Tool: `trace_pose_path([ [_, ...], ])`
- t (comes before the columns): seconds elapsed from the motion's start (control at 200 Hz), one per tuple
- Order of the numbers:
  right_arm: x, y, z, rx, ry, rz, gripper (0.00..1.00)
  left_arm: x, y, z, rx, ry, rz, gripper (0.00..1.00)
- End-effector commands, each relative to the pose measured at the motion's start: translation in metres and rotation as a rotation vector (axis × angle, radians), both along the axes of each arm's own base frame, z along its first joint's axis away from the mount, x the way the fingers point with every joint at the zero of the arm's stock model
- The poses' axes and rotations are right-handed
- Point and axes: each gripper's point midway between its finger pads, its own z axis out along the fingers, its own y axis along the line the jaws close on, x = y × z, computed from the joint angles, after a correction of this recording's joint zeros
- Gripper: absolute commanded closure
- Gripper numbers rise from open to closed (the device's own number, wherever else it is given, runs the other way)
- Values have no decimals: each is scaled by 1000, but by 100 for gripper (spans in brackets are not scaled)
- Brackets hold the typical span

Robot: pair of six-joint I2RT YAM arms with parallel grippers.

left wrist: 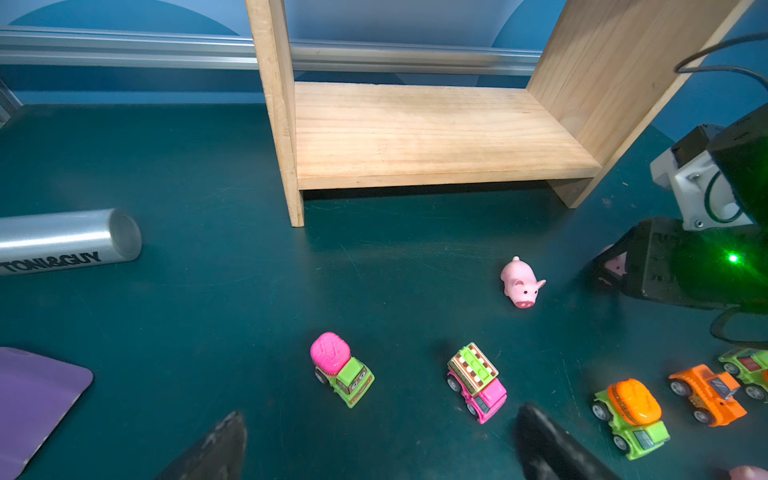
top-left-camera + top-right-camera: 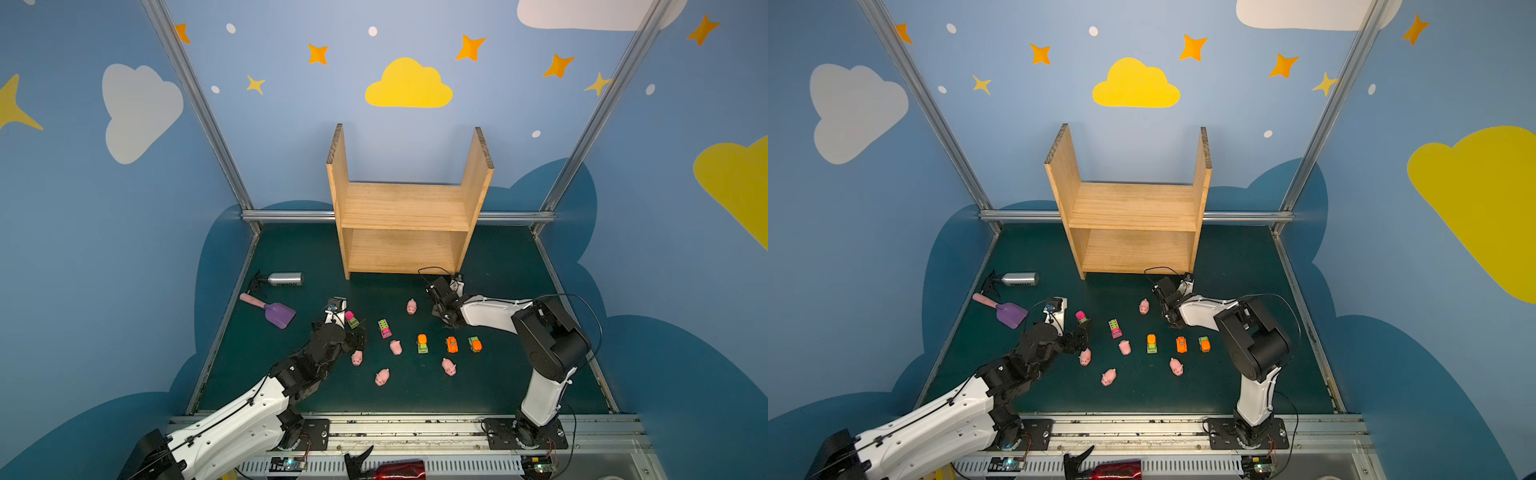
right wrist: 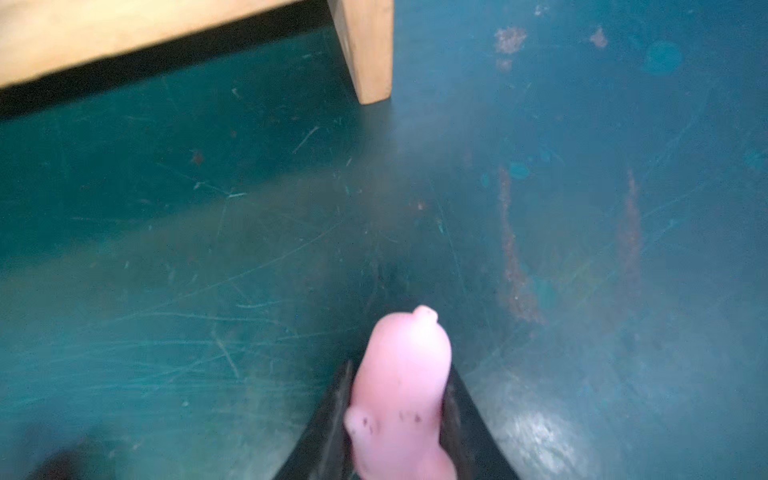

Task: Place and organize the plastic toys onto the shelf
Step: 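Close the right gripper on the pink pig and lift it, then carry the pink pig with the right gripper up onto the upper shelf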

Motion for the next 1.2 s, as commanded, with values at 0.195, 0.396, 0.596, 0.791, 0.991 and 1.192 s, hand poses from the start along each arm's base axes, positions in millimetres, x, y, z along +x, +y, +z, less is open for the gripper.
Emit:
trace_pose_path([
  [0.195,-19,6,7,3,77,123,74,-1,3,9,-6,-23,7,0],
  [0.396,-33,15,29,10,89,227,74,1,2,14,23,-36,-2,0],
  [0.596,-48,17,51,27,96,288,75,1,-3,20,3,-19,-17,0],
  [0.791,-62,24,96,23,74,398,74,3,-11,34,9,-9,-49,0],
  [0.991,-68,28,154,11,48,500,75,12,-25,62,-19,-12,-67,0],
  [1.192,-63,34,217,4,-31,578,74,25,-48,93,7,27,-117,0],
])
